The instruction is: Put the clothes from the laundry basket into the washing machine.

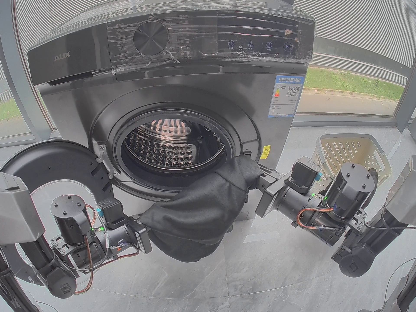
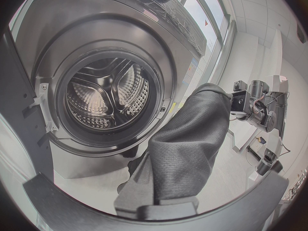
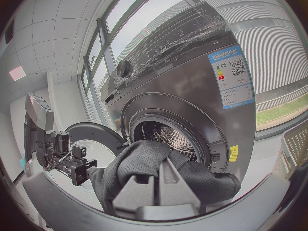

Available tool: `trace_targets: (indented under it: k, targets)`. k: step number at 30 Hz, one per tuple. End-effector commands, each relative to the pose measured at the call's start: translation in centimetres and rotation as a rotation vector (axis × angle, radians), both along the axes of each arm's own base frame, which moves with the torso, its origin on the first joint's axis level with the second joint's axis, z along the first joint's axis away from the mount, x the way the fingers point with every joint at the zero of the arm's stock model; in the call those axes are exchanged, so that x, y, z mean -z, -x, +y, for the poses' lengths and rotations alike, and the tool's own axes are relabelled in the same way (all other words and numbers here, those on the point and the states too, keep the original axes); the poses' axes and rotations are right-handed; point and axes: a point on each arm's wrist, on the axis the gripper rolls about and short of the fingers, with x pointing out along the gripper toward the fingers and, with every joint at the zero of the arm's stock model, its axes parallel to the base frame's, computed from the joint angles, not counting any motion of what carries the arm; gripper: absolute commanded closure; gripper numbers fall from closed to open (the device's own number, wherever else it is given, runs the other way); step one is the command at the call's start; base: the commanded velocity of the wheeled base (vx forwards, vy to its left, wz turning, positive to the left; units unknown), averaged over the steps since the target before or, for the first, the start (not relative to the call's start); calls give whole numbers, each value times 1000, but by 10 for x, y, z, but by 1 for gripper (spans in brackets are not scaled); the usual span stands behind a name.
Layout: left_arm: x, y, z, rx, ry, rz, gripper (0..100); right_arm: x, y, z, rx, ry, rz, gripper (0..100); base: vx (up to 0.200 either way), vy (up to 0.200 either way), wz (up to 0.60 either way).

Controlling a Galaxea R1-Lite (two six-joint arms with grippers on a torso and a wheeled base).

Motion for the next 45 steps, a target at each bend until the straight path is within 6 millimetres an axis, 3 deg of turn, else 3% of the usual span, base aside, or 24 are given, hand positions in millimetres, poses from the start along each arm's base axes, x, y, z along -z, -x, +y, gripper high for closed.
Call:
trace_targets:
  k: [1, 18, 22, 25, 31, 39, 45]
  targets:
    - [1, 1, -1, 5, 1, 6, 0, 0, 0, 0, -1, -1, -1, 100, 0, 0, 0]
    - [-2, -3, -1, -13, 39, 14, 0, 0, 0, 0, 0, -1, 0, 100, 0, 0, 0]
    - [12, -7, 3, -47, 5, 60, 0, -1, -1, -1, 14, -6, -2, 100, 0, 0, 0]
    - [25, -1, 6, -46, -38, 117, 0, -2, -5, -4, 53, -13, -1, 100, 0, 0, 0]
    - [31, 10, 8, -13, -99, 130, 0, -4, -9, -5, 72, -25, -6, 100, 0, 0, 0]
    - [30, 22, 11, 89, -99, 144, 0, -2, -13, -9, 89, -22, 0, 100, 0, 0, 0]
    - [20, 22, 1, 121, -92, 75, 0, 0, -5, 2, 48, -15, 6, 100, 0, 0, 0]
